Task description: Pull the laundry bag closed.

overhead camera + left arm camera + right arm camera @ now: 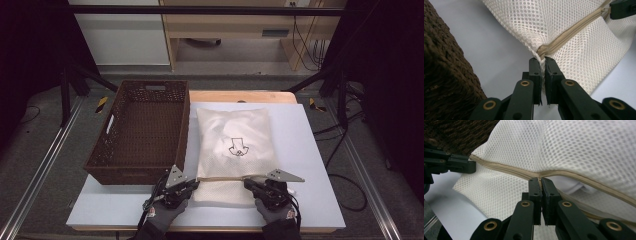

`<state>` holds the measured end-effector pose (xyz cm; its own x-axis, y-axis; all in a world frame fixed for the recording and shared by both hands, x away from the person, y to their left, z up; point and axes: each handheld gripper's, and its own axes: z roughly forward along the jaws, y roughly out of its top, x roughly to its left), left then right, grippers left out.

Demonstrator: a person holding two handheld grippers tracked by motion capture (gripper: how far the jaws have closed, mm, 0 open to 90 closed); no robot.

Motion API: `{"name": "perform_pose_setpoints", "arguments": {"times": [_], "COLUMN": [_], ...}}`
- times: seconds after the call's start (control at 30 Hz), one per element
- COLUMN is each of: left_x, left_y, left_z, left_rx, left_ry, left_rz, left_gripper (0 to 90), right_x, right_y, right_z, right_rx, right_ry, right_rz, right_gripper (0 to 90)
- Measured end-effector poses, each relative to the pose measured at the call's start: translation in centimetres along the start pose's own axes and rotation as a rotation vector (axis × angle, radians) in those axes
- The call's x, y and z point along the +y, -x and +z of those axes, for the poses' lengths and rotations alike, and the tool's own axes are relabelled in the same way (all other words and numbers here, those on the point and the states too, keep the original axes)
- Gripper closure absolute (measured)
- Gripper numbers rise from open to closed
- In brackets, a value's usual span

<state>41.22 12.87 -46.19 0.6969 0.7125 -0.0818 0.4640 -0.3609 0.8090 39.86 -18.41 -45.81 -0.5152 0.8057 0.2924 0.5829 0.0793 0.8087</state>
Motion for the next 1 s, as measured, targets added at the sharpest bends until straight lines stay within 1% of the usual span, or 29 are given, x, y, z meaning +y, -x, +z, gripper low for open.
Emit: {"name": "perform_pose_setpoints", "arguments": {"times": [0.07,0.13,0.23,0.4,0.5,0.6,0.87,0.9,0.93,0.97,1.0], "left_x": [0.0,0.0,0.0,-0.1,-0.1,-0.1,-0.1,-0.1,-0.1,-0.1,-0.1], "left_y": [0.0,0.0,-0.1,-0.1,-0.1,-0.1,0.0,0.0,-0.1,-0.1,-0.1], "left_z": [0.0,0.0,0.0,0.0,0.0,0.0,0.0,0.0,0.0,0.0,0.0], "left_rx": [0.0,0.001,0.001,0.002,0.0,-0.002,-0.005,0.003,0.002,-0.007,-0.007], "left_ry": [-0.001,-0.001,-0.001,-0.003,-0.007,-0.004,-0.008,-0.012,-0.012,-0.01,-0.01], "left_rz": [0.001,-0.001,-0.003,-0.003,-0.004,-0.003,0.003,0.005,0.003,-0.007,-0.006], "left_gripper": [84.3,84.3,84.3,84.3,84.3,84.3,84.3,84.3,84.3,84.3,84.3], "right_x": [-0.1,-0.2,-0.3,-0.4,-0.5,-0.5,-0.6,-0.6,-0.6,-0.7,-0.7], "right_y": [0.3,0.6,1.1,1.8,2.1,2.4,2.6,2.7,2.7,2.9,3.2], "right_z": [-0.4,-0.8,-1.2,-1.8,-2.0,-2.2,-2.1,-2.1,-2.1,-2.2,-2.3], "right_rx": [-0.001,-0.012,-0.018,-0.027,-0.045,-0.042,-0.044,-0.046,-0.076,-0.097,-0.077], "right_ry": [0.002,0.005,0.01,0.017,0.015,0.016,0.004,0.003,0.003,0.001,0.005], "right_rz": [0.01,0.005,0.019,0.03,0.034,0.04,0.044,0.043,0.034,0.032,0.053], "right_gripper": [87.3,87.3,87.3,87.3,87.3,87.3,87.3,87.3,87.3,87.3,87.3]}}
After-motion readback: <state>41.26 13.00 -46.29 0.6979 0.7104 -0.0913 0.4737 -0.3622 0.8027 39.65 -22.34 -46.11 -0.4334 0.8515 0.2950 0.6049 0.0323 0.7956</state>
